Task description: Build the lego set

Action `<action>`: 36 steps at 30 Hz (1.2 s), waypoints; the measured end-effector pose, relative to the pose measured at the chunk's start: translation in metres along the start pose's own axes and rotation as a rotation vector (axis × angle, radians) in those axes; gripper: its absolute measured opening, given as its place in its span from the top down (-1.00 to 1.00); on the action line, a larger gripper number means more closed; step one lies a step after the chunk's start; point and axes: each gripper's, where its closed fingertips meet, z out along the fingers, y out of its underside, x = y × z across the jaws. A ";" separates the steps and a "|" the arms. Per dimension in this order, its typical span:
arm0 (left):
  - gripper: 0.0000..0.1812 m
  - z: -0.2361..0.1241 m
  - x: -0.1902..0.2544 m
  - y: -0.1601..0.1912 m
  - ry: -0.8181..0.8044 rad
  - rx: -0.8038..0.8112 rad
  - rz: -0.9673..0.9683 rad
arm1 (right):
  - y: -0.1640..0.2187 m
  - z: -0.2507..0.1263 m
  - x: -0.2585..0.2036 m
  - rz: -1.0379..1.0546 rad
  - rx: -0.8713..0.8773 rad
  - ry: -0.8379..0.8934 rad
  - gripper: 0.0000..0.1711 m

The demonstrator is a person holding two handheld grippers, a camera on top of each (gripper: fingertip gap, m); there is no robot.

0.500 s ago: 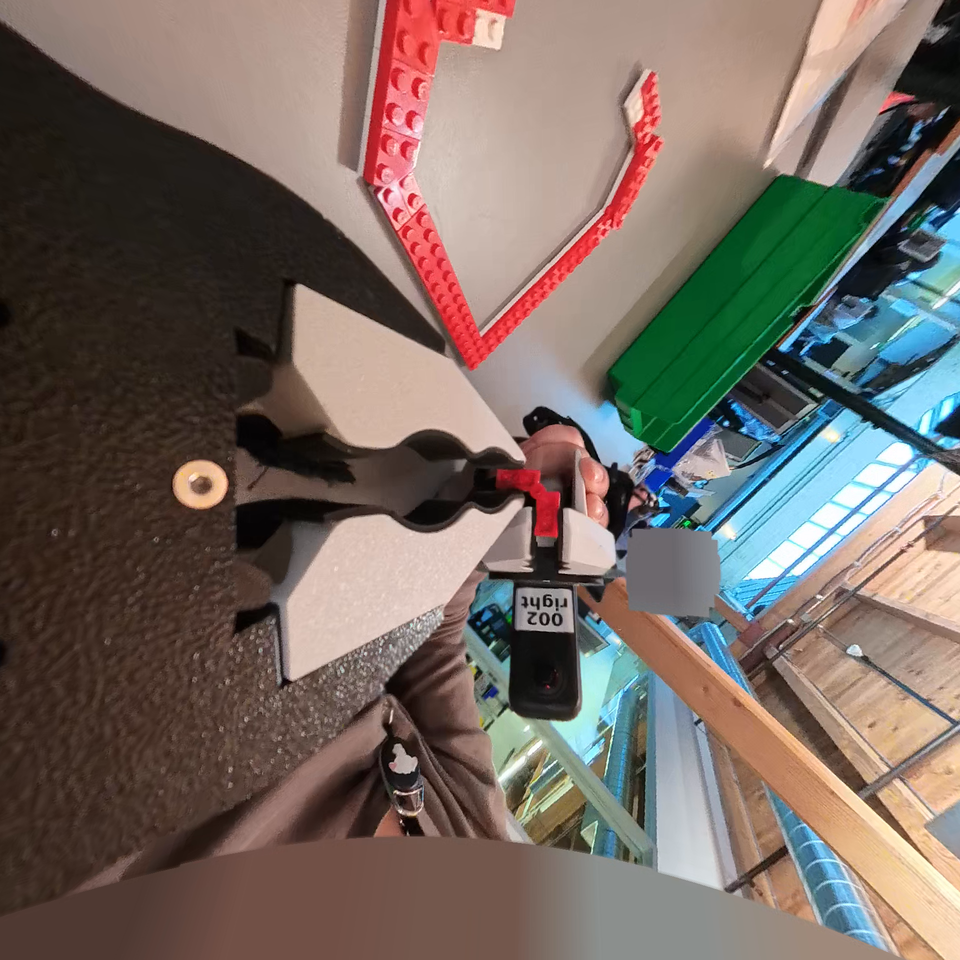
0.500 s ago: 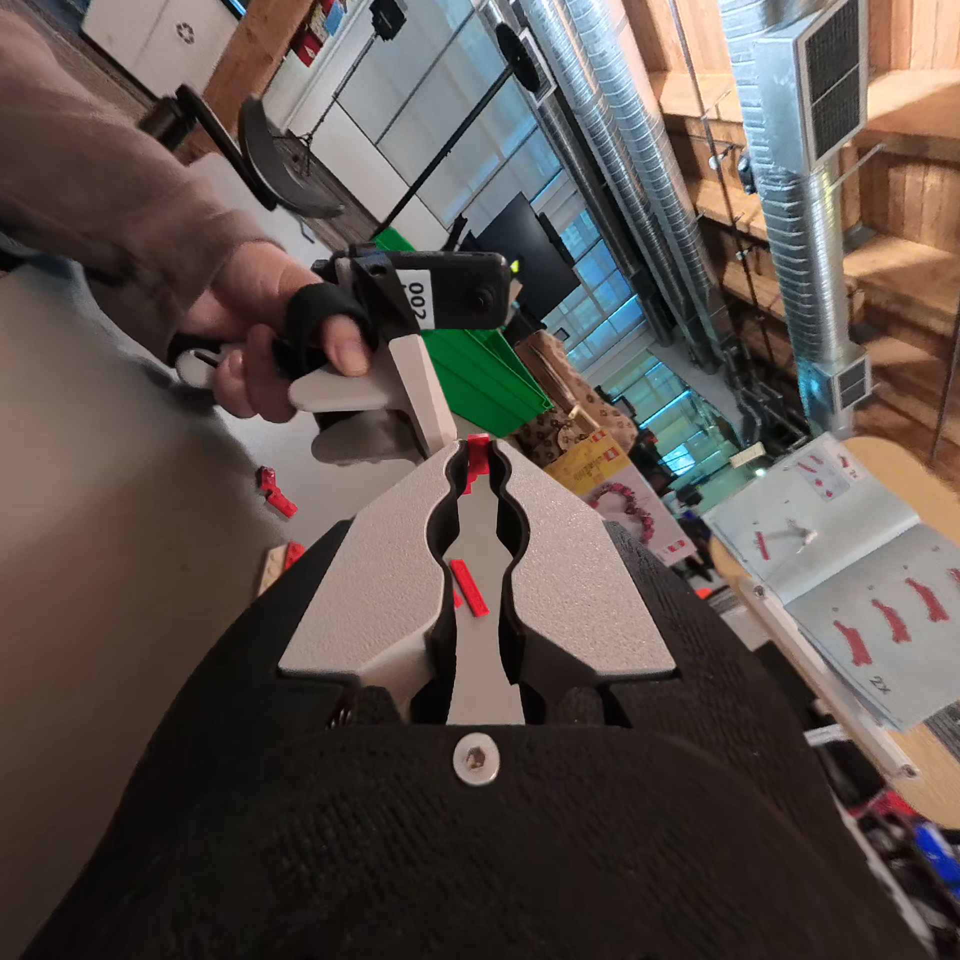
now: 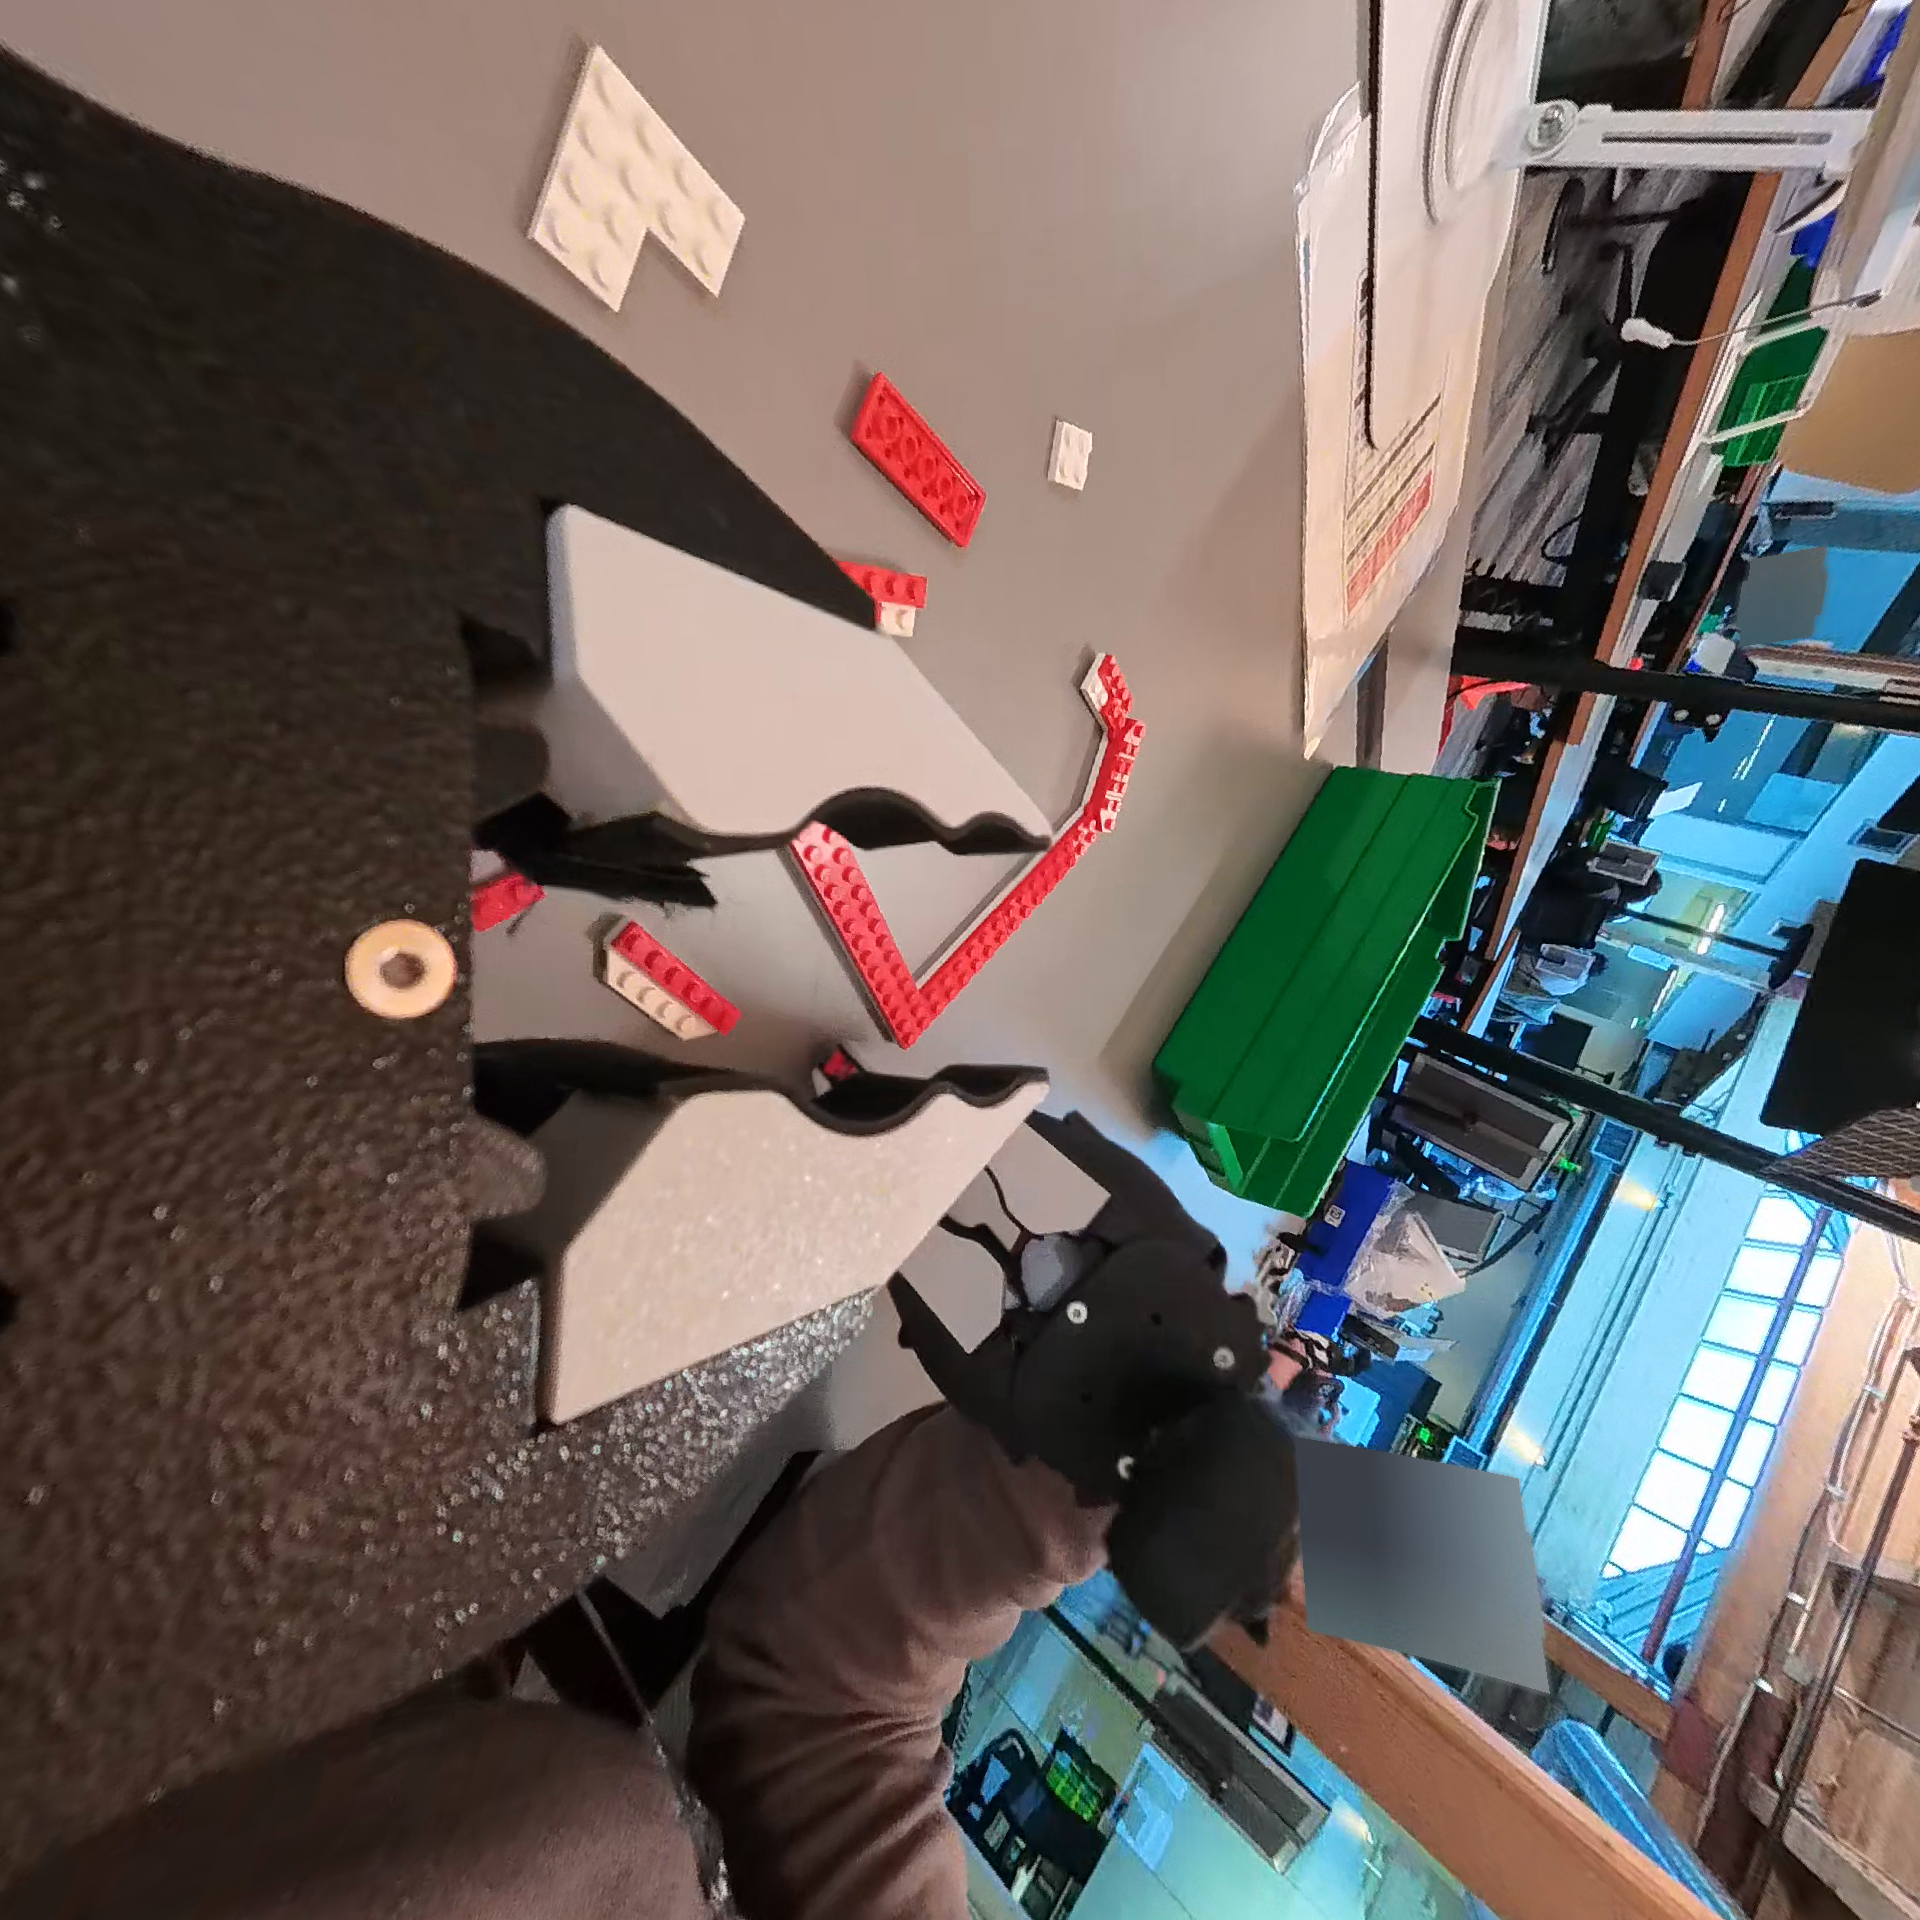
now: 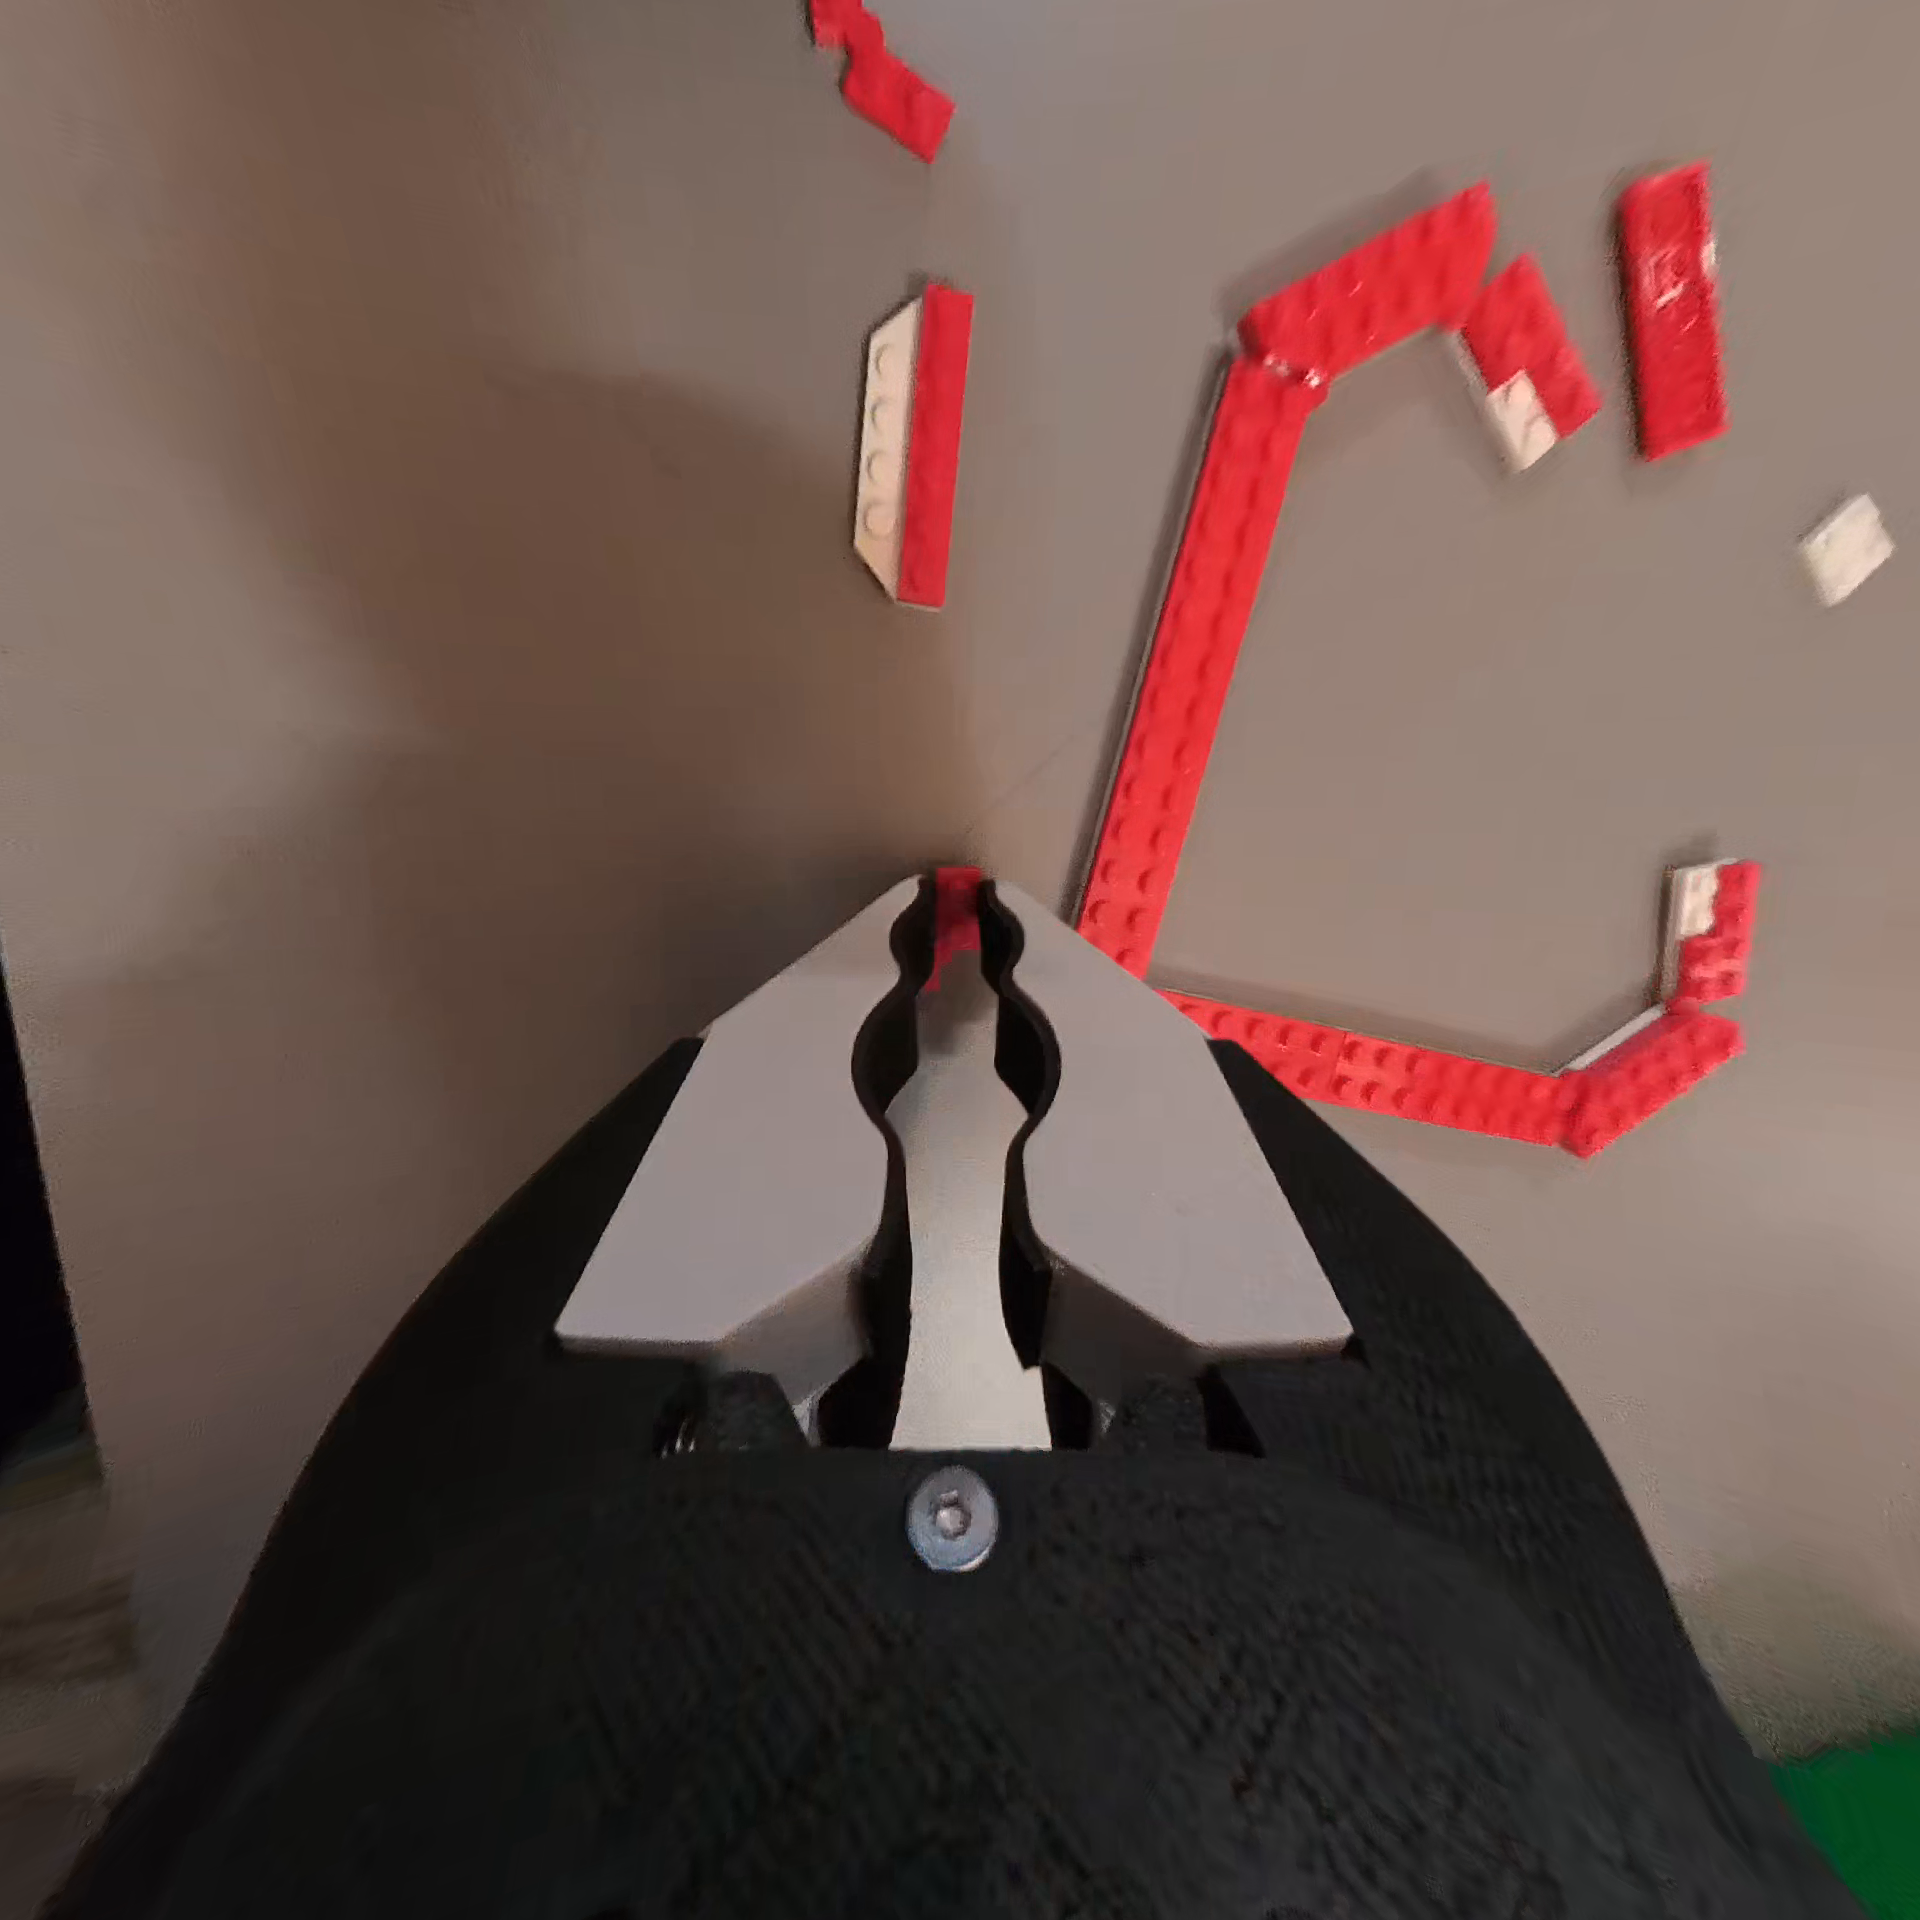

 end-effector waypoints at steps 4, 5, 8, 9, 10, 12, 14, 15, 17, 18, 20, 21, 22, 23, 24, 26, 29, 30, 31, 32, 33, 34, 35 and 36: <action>0.55 0.000 -0.001 0.001 -0.035 -0.019 0.079 | -0.003 0.001 -0.001 0.051 0.024 -0.029 0.91; 0.54 0.000 -0.001 0.001 -0.041 -0.018 0.100 | -0.003 0.001 -0.002 0.059 0.031 -0.037 0.87; 0.53 -0.002 -0.001 -0.003 -0.057 -0.005 0.140 | -0.006 -0.003 -0.001 0.074 0.053 -0.039 0.76; 0.53 -0.004 -0.001 -0.005 -0.063 0.001 0.153 | -0.008 -0.007 -0.001 0.075 0.074 -0.043 0.72; 0.53 -0.007 -0.002 -0.008 -0.073 0.009 0.171 | -0.012 -0.011 0.000 0.077 0.106 -0.038 0.70; 0.54 -0.017 -0.006 -0.014 -0.114 0.041 0.217 | -0.030 -0.021 0.009 0.081 0.222 0.019 0.69; 0.56 -0.031 -0.005 -0.014 -0.139 0.060 0.247 | -0.057 -0.025 0.008 0.059 0.355 0.046 0.66; 0.56 -0.037 -0.006 -0.012 -0.157 0.059 0.254 | -0.069 -0.024 0.003 0.029 0.399 0.044 0.65; 0.56 -0.051 -0.008 -0.008 -0.200 0.065 0.290 | -0.081 -0.014 -0.002 -0.005 0.422 0.059 0.64; 0.56 -0.058 -0.008 -0.007 -0.219 0.082 0.307 | -0.084 -0.008 -0.005 -0.009 0.418 0.052 0.63; 0.57 -0.069 -0.007 -0.009 -0.259 0.121 0.342 | -0.088 0.001 -0.012 0.012 0.425 0.004 0.62; 0.59 -0.073 -0.007 -0.011 -0.282 0.142 0.360 | -0.092 0.003 -0.013 0.031 0.445 -0.011 0.61; 0.60 -0.076 -0.006 -0.013 -0.299 0.160 0.384 | -0.096 0.004 -0.014 0.047 0.465 -0.022 0.62; 0.60 -0.078 -0.006 -0.014 -0.315 0.169 0.414 | -0.100 0.005 -0.015 0.053 0.480 -0.030 0.61; 0.60 -0.079 -0.007 -0.016 -0.338 0.178 0.448 | -0.105 0.006 -0.015 0.051 0.489 -0.027 0.61; 0.63 -0.083 -0.008 -0.017 -0.372 0.212 0.494 | -0.113 0.012 -0.016 0.023 0.471 -0.022 0.62; 0.65 -0.087 -0.007 -0.017 -0.401 0.273 0.529 | -0.120 0.024 -0.014 -0.006 0.429 -0.041 0.61; 0.65 -0.088 -0.009 -0.017 -0.419 0.272 0.558 | -0.123 0.027 -0.013 -0.013 0.431 -0.050 0.61; 0.66 -0.089 -0.011 -0.016 -0.435 0.266 0.587 | -0.124 0.030 -0.012 -0.013 0.426 -0.062 0.61; 0.67 -0.089 -0.013 -0.016 -0.445 0.264 0.607 | -0.124 0.034 -0.012 -0.014 0.412 -0.084 0.61; 0.69 -0.089 -0.013 -0.015 -0.450 0.268 0.614 | -0.124 0.037 -0.014 -0.015 0.399 -0.108 0.61; 0.70 -0.089 -0.012 -0.015 -0.444 0.277 0.613 | -0.123 0.039 -0.016 -0.017 0.386 -0.132 0.62; 0.71 -0.088 -0.010 -0.015 -0.434 0.281 0.611 | -0.122 0.041 -0.018 -0.018 0.372 -0.150 0.62; 0.72 -0.088 -0.009 -0.015 -0.429 0.283 0.613 | -0.122 0.043 -0.020 -0.019 0.357 -0.162 0.62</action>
